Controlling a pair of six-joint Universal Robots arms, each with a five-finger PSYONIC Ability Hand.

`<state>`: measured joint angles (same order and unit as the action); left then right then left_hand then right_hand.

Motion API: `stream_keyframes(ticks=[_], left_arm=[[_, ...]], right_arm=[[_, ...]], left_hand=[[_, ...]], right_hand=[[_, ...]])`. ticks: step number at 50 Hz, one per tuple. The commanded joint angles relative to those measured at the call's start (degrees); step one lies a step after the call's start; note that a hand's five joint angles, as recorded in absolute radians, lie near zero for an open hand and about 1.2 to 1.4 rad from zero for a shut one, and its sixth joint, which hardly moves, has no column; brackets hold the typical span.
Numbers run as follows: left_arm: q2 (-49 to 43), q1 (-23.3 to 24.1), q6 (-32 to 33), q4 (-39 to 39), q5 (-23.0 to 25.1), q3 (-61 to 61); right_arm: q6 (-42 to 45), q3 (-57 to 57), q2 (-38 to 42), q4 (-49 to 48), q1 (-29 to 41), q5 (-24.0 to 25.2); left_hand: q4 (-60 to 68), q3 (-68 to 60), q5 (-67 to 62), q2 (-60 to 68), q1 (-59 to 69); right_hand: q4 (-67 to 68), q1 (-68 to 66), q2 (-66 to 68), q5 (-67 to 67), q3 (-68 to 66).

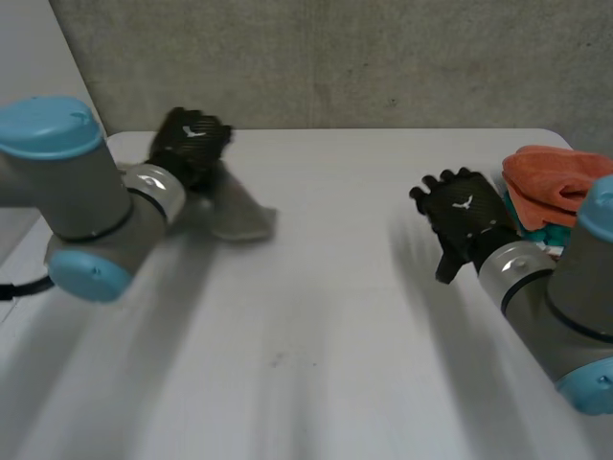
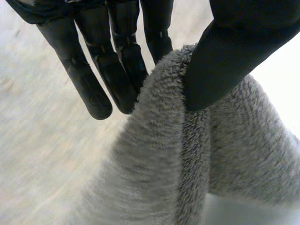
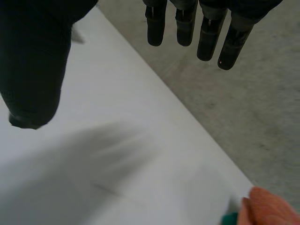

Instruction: Fold the laundry.

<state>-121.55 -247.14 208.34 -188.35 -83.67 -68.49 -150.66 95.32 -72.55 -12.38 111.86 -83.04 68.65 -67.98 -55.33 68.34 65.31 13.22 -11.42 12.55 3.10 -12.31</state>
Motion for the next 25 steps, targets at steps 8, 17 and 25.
stream_keyframes(ticks=[8, 17, 25], left_arm=[[7.29, 21.53, -20.87, 1.50, 2.63, -16.06], [11.41, 8.71, -20.17, 0.62, 0.88, -15.80], [11.95, -1.76, -13.58, 1.76, 0.52, -17.38]], right_arm=[[-0.51, -2.07, -1.90, 0.07, -3.23, 0.16], [0.19, -2.86, -1.81, 0.77, -2.17, 2.00], [2.74, -5.22, -0.85, 12.86, 0.36, 8.32]], left_hand=[[-56.92, 56.25, 53.60, -56.61, -53.58], [-56.25, 55.58, 52.93, -55.94, -52.91], [-54.73, 54.07, 51.41, -54.42, -51.40]], right_hand=[[-3.22, 1.42, -2.55, -3.10, 2.31], [-3.22, 1.42, -2.55, -3.10, 2.31], [-3.22, 1.42, -2.55, -3.10, 2.31]])
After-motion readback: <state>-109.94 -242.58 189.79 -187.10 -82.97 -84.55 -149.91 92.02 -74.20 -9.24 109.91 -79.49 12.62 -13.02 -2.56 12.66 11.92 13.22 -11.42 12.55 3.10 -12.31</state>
